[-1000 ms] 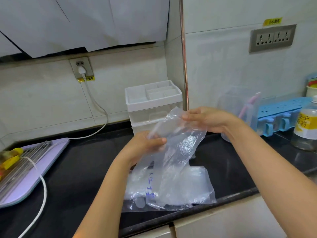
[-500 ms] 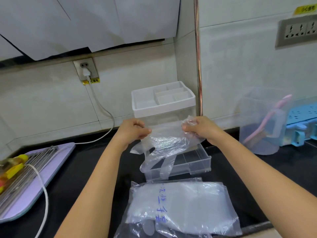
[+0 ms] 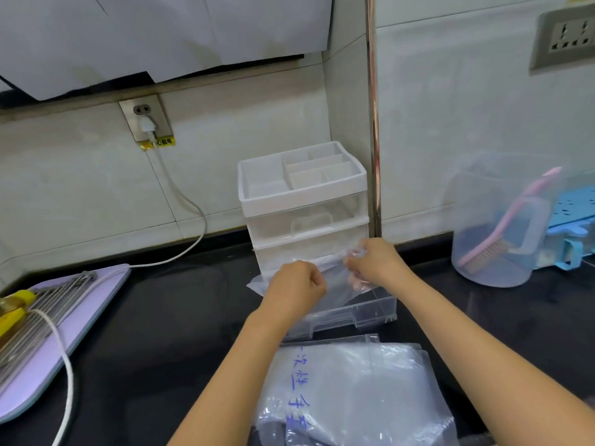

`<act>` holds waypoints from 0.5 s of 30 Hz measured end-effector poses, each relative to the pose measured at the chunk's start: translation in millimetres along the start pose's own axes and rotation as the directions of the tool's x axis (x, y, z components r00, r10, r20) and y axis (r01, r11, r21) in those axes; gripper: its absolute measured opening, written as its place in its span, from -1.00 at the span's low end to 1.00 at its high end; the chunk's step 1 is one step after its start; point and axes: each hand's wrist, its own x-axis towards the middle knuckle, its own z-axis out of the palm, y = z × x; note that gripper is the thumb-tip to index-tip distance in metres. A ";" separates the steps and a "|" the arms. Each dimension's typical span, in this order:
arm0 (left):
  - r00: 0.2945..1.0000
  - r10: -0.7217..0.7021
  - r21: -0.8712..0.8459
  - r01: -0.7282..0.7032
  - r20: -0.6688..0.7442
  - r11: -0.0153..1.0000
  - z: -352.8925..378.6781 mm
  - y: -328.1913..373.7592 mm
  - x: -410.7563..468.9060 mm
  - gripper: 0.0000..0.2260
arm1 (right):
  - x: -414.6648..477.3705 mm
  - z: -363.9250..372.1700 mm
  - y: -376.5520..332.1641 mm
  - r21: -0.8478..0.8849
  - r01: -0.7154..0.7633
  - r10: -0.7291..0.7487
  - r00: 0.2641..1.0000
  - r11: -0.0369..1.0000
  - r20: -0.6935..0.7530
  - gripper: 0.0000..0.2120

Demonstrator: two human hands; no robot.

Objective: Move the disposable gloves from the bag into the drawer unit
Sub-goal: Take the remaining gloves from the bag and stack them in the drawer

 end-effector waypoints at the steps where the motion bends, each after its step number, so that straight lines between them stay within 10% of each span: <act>1: 0.998 -0.010 -0.002 0.010 0.066 1.000 2.7 -3.5 4.1 -0.89 | 1.3 1.5 1.6 -0.089 0.000 0.001 1.000 0.996 0.009 -0.81; 10: 0.932 -0.046 0.044 0.032 0.359 0.998 12.9 -24.7 25.1 -0.63 | -10.1 -12.9 -4.2 -0.574 0.025 -0.201 0.949 0.819 -0.244 -0.80; 15: 0.934 -0.004 0.159 -0.057 0.357 0.986 17.1 -25.1 27.9 -0.81 | -18.3 7.1 -16.3 -0.270 0.396 -0.282 0.882 0.878 0.377 -0.84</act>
